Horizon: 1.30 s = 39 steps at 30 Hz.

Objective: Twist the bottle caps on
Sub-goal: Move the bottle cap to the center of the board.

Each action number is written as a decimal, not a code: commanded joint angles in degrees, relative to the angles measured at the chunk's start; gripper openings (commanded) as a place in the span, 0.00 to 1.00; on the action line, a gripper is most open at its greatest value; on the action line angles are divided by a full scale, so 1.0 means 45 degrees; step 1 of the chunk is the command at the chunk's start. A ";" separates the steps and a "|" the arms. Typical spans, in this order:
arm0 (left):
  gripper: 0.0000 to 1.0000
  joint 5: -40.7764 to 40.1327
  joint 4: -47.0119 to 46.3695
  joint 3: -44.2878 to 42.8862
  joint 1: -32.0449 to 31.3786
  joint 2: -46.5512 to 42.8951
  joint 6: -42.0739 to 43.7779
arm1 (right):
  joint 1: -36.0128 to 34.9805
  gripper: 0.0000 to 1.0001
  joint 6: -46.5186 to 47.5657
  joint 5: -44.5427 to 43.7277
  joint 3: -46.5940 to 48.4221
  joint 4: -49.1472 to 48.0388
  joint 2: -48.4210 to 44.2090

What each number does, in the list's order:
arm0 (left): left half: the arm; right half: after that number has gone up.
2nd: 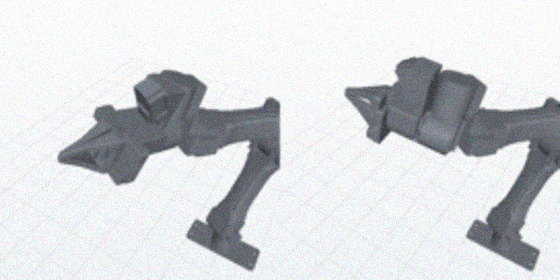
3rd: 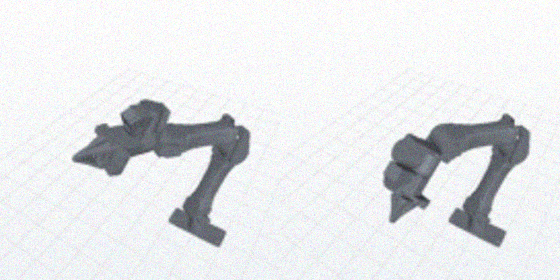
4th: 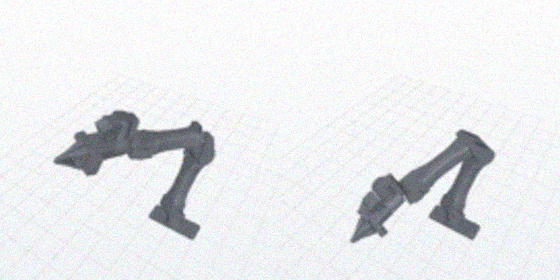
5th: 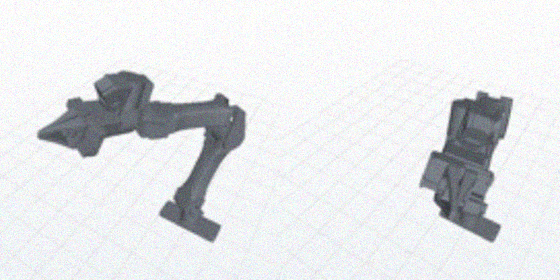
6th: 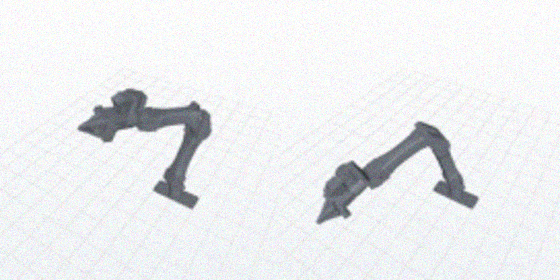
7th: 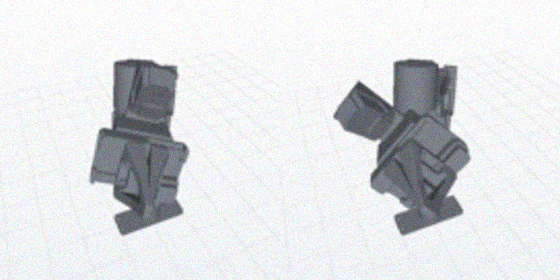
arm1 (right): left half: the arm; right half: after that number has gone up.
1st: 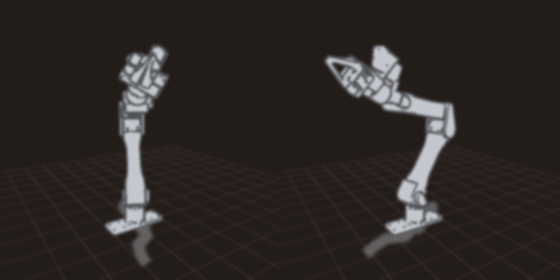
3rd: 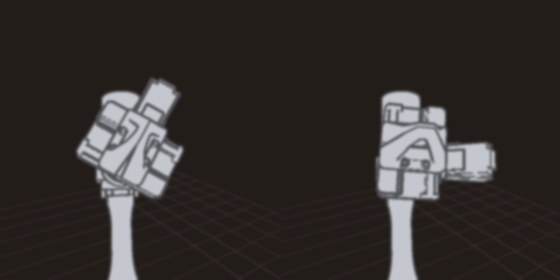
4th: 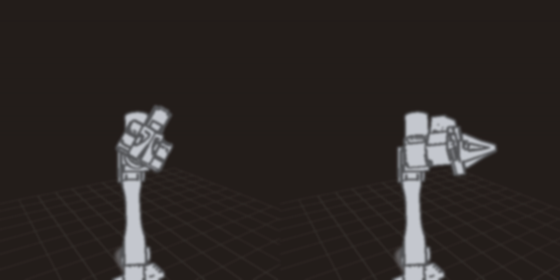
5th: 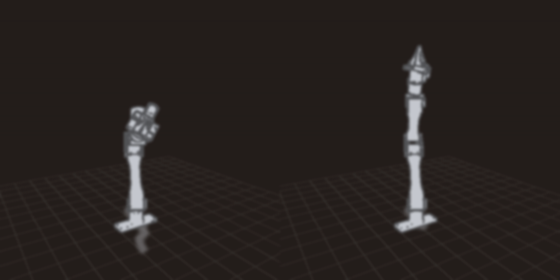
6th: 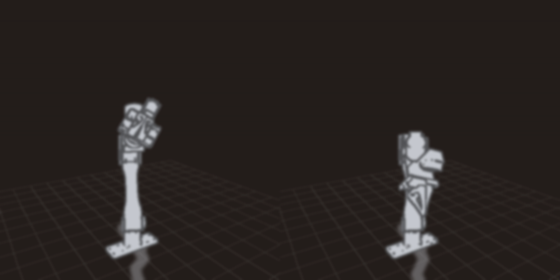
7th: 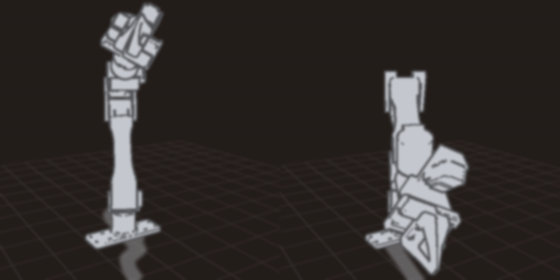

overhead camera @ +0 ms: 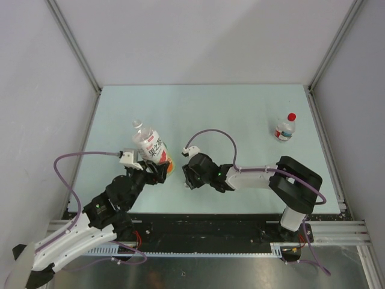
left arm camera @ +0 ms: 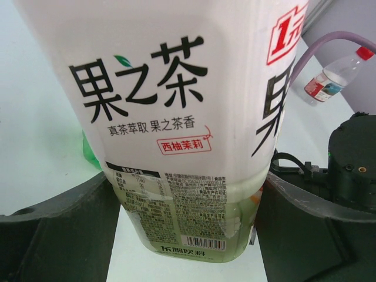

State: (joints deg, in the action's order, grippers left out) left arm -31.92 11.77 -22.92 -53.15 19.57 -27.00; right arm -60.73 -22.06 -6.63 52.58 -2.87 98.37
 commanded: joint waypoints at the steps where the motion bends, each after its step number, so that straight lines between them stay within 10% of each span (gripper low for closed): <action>1: 0.00 -0.0529 -0.0240 0.0139 -0.0058 0.0120 -0.0335 | -0.0034 0.39 -0.0480 0.0357 0.0462 -0.0314 0.0338; 14: 0.00 -0.0662 -0.0262 0.0274 -0.0045 -0.0023 -0.0138 | 0.0017 0.01 -0.0634 -0.0663 0.0457 0.0642 0.0325; 27: 0.00 -0.0527 -0.0289 -0.0163 -0.0048 0.0510 0.0161 | 0.1593 0.00 0.1276 -0.9128 0.0455 0.7707 -0.1874; 39: 0.00 -0.0422 -0.0255 -0.0449 -0.0046 0.0748 0.0347 | 0.2302 0.00 0.2374 -1.3287 0.0755 0.8620 0.0609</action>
State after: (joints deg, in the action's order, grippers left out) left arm -32.84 12.64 -22.00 -53.15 23.16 -26.35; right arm -50.41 -13.19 -57.06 53.30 34.11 98.59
